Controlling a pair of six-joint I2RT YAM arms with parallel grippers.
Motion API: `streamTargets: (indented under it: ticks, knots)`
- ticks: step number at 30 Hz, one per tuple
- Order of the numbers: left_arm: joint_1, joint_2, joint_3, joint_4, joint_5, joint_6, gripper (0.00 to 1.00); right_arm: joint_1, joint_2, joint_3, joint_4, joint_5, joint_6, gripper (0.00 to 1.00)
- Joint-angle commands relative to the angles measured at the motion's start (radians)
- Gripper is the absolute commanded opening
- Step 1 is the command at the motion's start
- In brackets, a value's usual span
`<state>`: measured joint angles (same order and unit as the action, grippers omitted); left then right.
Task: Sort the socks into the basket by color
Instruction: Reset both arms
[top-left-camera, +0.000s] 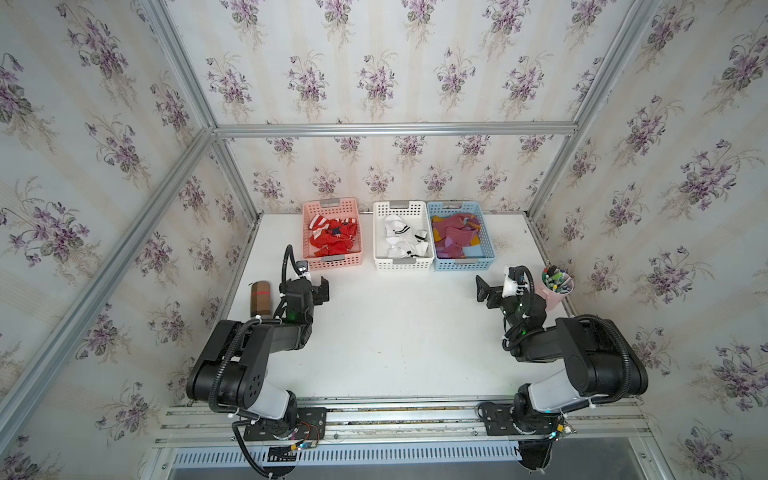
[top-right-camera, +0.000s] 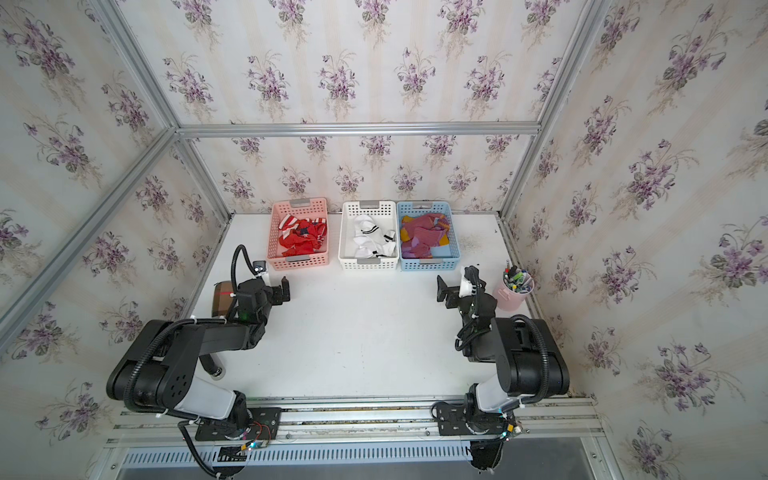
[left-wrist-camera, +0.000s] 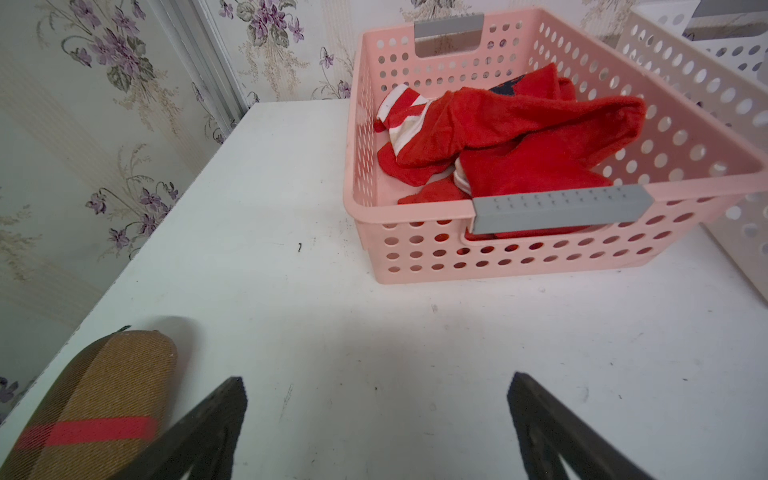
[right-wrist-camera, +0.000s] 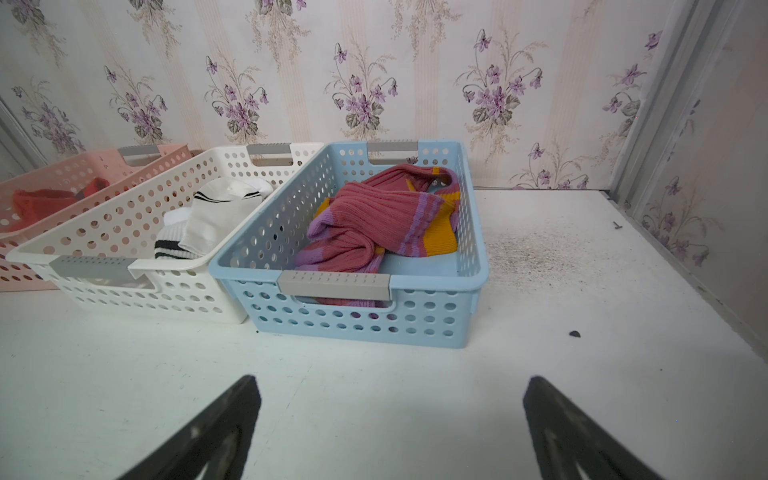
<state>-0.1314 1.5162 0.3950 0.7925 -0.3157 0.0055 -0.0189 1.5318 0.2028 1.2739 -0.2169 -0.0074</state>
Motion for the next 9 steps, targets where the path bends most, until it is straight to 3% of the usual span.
streamTargets:
  ticks: [1,9]
  knots:
    - [0.001,-0.002,0.003,0.022,0.004,-0.009,1.0,0.0,0.0,0.003,0.019,-0.008,-0.012,1.0]
    - [0.001,-0.001,0.002,0.022,0.004,-0.009,1.0,0.019,-0.002,-0.001,0.024,0.012,-0.028,1.0]
